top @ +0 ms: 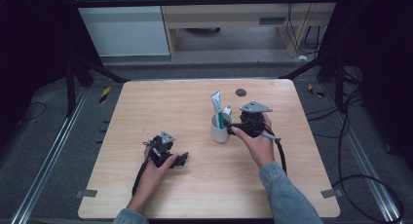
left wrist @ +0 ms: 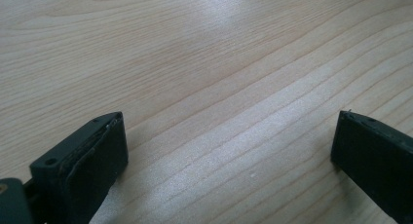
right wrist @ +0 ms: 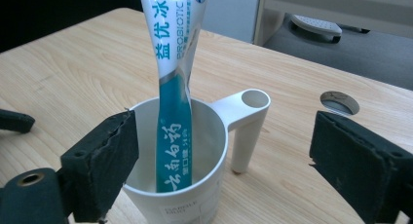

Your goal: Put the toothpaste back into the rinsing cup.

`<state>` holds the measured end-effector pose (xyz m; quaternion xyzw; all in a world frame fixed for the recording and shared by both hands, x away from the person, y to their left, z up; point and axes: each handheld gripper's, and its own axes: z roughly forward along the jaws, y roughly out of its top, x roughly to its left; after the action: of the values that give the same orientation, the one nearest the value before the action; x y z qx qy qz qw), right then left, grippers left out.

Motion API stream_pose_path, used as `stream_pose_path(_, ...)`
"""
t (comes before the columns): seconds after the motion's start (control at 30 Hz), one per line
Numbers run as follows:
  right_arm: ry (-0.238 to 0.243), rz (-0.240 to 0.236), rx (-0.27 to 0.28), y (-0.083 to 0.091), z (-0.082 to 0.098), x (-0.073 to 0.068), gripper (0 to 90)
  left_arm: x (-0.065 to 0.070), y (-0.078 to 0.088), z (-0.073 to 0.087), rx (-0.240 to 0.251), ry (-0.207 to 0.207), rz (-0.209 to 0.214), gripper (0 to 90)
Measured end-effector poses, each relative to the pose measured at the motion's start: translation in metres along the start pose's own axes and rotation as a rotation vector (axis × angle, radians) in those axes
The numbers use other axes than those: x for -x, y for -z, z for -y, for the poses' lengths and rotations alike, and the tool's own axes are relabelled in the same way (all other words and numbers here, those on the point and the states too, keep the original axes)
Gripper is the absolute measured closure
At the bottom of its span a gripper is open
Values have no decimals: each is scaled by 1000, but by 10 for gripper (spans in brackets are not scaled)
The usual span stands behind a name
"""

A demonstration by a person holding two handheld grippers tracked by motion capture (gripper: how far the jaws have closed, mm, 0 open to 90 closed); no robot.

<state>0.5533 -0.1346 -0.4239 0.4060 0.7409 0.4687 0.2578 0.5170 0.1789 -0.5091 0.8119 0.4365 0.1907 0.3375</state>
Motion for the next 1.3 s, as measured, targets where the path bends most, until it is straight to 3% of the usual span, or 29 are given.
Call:
stream_pose_path(0.33, 30, -9, -41, 11, -2, 0, 75, 0, 0, 0, -1, -1, 0, 0)
stream_pose_path(0.47, 50, -14, -58, 21, -1, 6, 65, 0, 0, 0, -2, -2, 0, 0)
stream_pose_path(0.73, 75, 26, -85, 44, 2, 21, 64, 0, 0, 0, -2, -1, 0, 0)
stream_pose_path(0.83, 98, 54, -115, 58, 9, 32, 63, 0, 0, 0, -2, -1, 0, 0)
stream_pose_path(1.17, 92, 96, -161, 77, 33, 56, 73, 0, 0, 0, -1, -2, -1, 0)
stream_pose_path(1.3, 41, 108, -185, 80, 53, 68, 75, 0, 0, 0, -1, -2, 0, 0)
